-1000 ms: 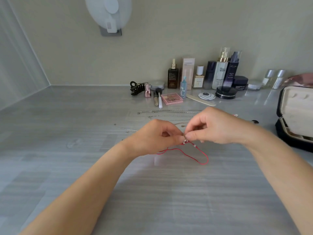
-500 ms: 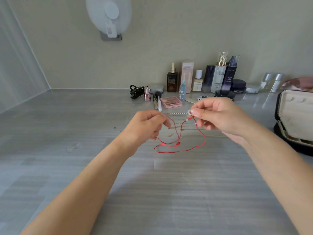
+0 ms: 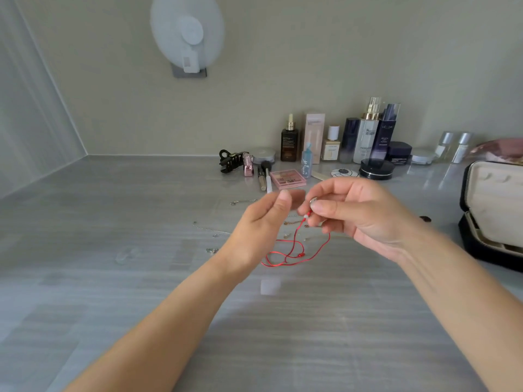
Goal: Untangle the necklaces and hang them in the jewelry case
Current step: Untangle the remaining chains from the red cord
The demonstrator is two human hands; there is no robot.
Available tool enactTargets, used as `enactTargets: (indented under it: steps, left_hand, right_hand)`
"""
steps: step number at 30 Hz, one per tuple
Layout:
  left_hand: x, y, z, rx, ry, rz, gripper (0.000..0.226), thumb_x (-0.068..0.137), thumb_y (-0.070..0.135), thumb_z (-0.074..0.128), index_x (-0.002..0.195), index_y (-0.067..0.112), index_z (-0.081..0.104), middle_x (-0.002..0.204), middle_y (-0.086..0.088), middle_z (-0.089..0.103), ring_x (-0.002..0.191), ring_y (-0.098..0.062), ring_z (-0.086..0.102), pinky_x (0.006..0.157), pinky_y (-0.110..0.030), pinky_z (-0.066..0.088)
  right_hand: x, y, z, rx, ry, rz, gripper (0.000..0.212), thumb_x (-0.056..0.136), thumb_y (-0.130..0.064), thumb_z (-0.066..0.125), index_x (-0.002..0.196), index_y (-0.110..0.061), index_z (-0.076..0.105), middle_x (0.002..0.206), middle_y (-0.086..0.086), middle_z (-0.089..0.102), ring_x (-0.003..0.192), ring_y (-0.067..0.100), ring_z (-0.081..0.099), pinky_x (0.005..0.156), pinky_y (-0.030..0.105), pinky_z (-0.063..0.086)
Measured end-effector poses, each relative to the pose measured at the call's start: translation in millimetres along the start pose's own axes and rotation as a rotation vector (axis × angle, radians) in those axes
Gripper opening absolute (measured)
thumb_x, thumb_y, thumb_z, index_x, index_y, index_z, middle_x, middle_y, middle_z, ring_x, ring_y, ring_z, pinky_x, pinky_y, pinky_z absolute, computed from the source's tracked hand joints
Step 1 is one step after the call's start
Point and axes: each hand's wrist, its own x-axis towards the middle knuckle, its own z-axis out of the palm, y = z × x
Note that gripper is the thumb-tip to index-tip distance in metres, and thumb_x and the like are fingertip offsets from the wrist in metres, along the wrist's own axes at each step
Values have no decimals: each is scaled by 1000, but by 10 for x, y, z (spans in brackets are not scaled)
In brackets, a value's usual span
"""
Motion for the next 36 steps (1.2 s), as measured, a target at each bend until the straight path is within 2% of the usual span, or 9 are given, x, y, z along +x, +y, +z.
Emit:
enactTargets:
  steps: [2,6,10,16,22,25,28,33,36]
  left_hand:
    - [-6,-22,58,-157,-102,-108,40,95,44,34,97,19,65,97,3,70,106,-12,63,101,-26,43]
    - [-22,52,98,-258,-192,-182,42,97,31,31,82,10,64,51,4,50,55,-16,50,68,-23,44]
    - [-22,125,29,-348,-179,-217,28,84,27,50,63,13,63,51,6,33,51,-11,32,65,-26,35]
    - [26,132,-156,-373,-78,-235,23,94,10,44,74,15,55,56,6,40,46,-9,37,66,-28,38]
    - [144,310,-327,13,28,-132,17,92,11,51,80,14,64,49,13,52,46,-5,40,68,-25,47]
    - [197,420,-284,217,11,-117,11,90,12,56,85,13,66,43,15,55,45,-3,41,54,-14,39]
    - [239,386,-236,423,28,-63,12,86,12,61,86,19,71,45,14,51,45,-4,41,41,-10,34]
    - [13,46,-367,995,-13,513,21,85,25,56,91,18,74,73,12,55,62,1,49,58,-10,42]
    - [-165,-222,-546,1233,-122,670,22,86,24,48,97,21,67,83,3,56,52,-16,51,43,-26,47]
  right_hand:
    - [-8,-11,8,17,-33,-22,13,64,-15,67,76,-12,66,78,7,73,57,10,64,47,17,47]
    - [6,-26,-76,54,-40,-94,28,51,-34,82,72,-21,70,74,4,62,53,7,53,44,15,38]
    - [21,-38,-187,189,6,-84,33,46,-33,87,71,-21,69,76,0,61,54,7,54,43,16,38]
    - [15,-239,-295,345,126,-53,13,55,-17,71,66,-20,68,69,3,70,57,9,63,49,17,48]
    - [-90,-512,-616,158,163,-73,8,62,-14,66,69,-18,66,71,2,71,58,7,62,51,16,48]
    - [-246,-440,-845,59,204,-37,24,55,-19,70,77,-14,62,72,-3,70,61,6,62,52,15,49]
    - [-447,-216,-1056,-152,325,15,12,77,1,60,79,-11,59,64,-4,62,59,6,57,51,14,45]
    - [-760,262,-1274,-541,418,85,19,81,5,62,74,-12,63,56,-5,68,54,-1,63,53,10,48]
    - [-889,447,-1344,-1041,412,1,11,79,-8,69,76,-19,69,69,-9,71,64,5,64,66,23,51]
